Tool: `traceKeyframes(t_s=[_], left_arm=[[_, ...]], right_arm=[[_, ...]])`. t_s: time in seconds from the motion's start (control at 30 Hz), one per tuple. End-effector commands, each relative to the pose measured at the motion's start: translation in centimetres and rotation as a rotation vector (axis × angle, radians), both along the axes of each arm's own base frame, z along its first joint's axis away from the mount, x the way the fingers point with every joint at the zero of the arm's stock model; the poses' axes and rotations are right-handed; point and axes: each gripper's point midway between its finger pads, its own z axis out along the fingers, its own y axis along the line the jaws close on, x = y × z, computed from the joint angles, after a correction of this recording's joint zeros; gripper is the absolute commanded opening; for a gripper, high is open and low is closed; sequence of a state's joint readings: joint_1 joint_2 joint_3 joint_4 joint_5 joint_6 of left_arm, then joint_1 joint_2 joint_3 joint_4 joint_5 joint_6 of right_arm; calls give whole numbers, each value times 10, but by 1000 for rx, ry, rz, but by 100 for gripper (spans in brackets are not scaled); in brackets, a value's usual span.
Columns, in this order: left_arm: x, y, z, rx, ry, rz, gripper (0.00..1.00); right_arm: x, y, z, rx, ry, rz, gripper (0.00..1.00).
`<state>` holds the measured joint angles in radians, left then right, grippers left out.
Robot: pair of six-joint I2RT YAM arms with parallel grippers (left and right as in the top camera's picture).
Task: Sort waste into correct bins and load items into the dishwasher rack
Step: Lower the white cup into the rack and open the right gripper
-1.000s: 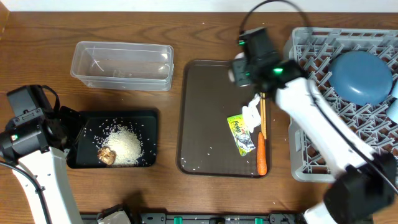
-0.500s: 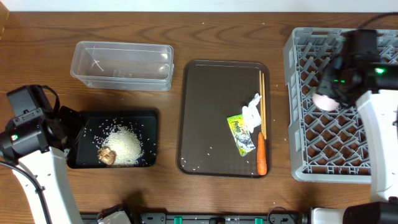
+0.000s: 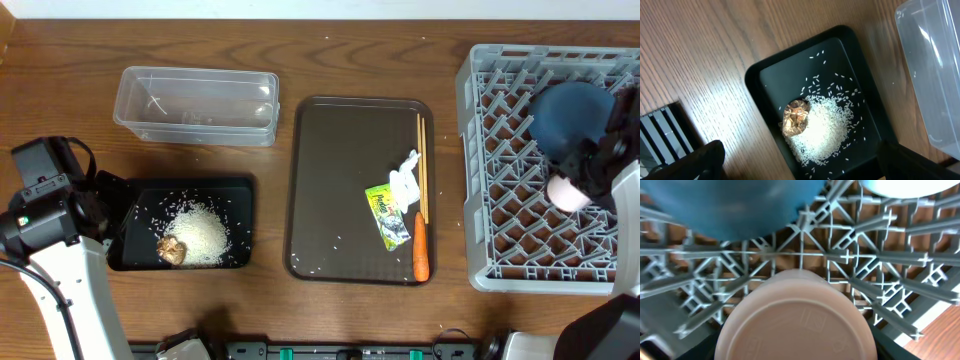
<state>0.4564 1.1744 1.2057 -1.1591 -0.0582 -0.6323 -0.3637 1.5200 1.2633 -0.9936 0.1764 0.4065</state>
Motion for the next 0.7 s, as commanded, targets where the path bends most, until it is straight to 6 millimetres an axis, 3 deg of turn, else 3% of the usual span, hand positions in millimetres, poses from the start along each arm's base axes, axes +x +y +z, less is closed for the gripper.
traceKeyframes(t_s=[0.0,0.13,0.23,0.37,0.4,0.57,0.67], left_arm=[[-2,1,-2,-4,6,15,98],[-2,1,-2,-4,6,15,98],[-2,1,-2,-4,6,15,98],[-2,1,-2,-4,6,15,98],[-2,1,-2,-4,6,15,98],[-2,1,-2,-4,6,15,98],[-2,1,-2,-4,6,15,98]], right_arm=[[-9,-7,-15,1,-3,-54,52],[-12,-10,-22,-2,1,-63,57],[-11,-10,-22,-3,-2,-63,72],[-12,-9,-21,1,-4,-62,82],[-12,-8,-18,0,-12,-61,99],[-8,5,5,39,-109,-27,99],[2,32,33,108,-236,104,99]])
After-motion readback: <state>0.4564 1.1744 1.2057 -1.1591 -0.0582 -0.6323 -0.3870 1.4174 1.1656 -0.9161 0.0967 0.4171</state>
